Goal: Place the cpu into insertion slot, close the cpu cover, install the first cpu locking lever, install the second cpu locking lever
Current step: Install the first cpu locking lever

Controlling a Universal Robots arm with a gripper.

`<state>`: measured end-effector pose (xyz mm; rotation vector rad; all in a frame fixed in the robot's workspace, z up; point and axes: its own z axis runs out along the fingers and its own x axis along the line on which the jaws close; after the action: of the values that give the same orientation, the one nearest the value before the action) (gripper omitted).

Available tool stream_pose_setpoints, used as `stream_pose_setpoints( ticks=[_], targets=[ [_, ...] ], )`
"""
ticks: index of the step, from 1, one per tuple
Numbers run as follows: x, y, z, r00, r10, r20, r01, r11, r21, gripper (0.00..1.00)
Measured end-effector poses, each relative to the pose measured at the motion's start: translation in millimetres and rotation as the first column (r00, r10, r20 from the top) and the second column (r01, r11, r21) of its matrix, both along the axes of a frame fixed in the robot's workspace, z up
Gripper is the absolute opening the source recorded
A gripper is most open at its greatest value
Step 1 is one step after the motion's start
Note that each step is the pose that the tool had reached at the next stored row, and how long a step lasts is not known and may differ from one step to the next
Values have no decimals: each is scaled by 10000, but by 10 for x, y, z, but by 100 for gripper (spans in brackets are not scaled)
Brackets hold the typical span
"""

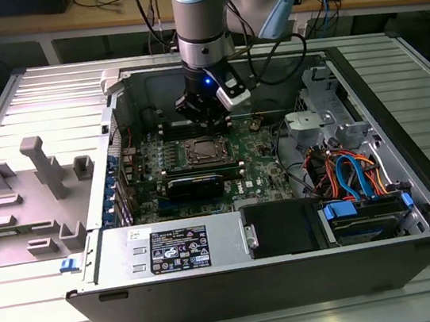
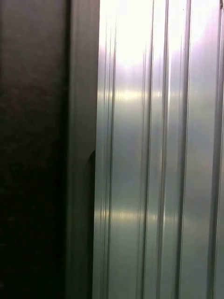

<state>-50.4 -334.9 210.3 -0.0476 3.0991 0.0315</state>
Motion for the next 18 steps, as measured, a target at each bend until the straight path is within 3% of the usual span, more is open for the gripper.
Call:
stream_pose_setpoints(
  ticks=[18],
  targets=[
    [22,-1,-38,10000,15,-1,-15,10000,-1,11]
  ],
)
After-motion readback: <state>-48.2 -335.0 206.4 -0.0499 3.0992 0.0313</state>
